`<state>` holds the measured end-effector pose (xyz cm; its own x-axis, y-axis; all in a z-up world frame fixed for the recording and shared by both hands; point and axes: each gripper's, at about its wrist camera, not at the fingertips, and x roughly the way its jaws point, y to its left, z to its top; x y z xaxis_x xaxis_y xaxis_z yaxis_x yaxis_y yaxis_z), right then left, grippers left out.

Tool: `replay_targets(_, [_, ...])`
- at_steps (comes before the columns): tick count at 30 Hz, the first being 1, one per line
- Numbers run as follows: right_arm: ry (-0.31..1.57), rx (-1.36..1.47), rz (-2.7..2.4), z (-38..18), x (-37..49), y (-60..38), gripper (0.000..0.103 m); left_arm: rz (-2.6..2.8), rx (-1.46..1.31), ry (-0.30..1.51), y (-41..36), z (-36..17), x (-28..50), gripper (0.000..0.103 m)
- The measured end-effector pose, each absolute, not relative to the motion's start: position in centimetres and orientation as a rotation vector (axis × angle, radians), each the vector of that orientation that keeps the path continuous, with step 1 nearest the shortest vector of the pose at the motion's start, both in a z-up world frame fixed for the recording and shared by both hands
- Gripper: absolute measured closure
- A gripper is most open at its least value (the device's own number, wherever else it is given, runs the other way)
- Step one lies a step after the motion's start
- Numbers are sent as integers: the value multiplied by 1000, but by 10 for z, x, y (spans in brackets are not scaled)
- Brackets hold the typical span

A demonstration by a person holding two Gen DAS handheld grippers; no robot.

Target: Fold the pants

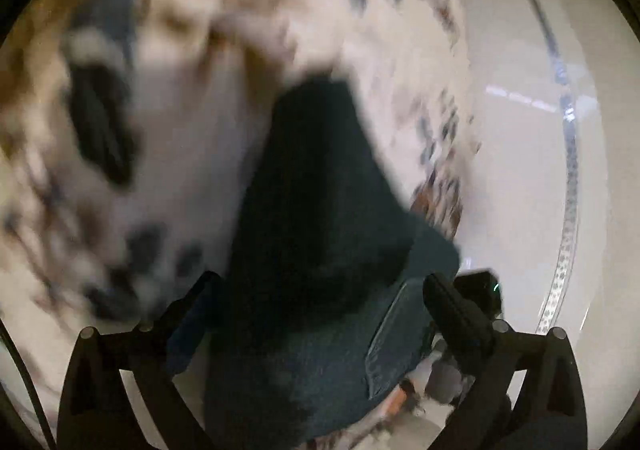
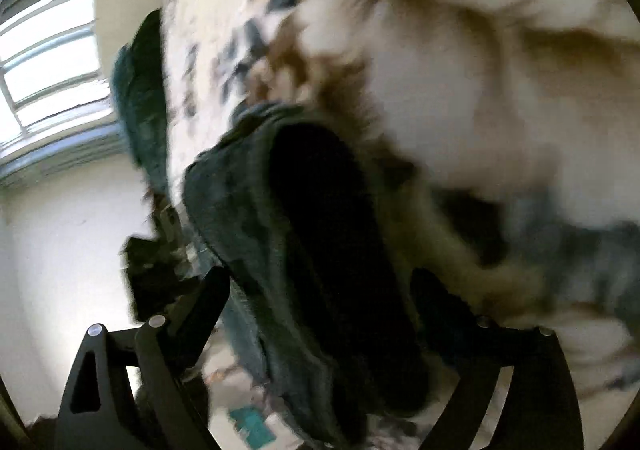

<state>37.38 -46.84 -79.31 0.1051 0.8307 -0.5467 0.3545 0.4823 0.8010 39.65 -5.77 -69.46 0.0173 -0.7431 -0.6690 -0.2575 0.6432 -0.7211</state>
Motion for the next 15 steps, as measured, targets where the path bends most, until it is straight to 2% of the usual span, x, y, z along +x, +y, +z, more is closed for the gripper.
replay_targets(5, [1576,896,601,-798,382,-435,9,-470,-711,1566,-83,-699,392,2])
replay_targets(6, [1576,892,591,-800,383,-434,10,-476,-660,1560,-89,-694,393,6])
replay_targets(7, [1575,890,573,-801,384,-432,14,-475,-611,1552,-93,-688,393,12])
replay_targets(8, [1576,883,556,-799,385,-431,28,-476,-588,1546,-93,-683,390,16])
replay_targets(10, [1563,863,543,-790,385,-430,39,-477,-569,1530,-90,-672,386,36])
replay_targets(12, [1541,840,541,-780,382,-429,48,-493,-583,1521,-85,-664,383,48])
replay_targets(14, [1526,835,535,-771,378,-429,58,-504,-583,1512,-81,-655,381,54])
replay_targets(15, [1519,831,531,-768,376,-427,60,-504,-581,1504,-81,-648,380,55])
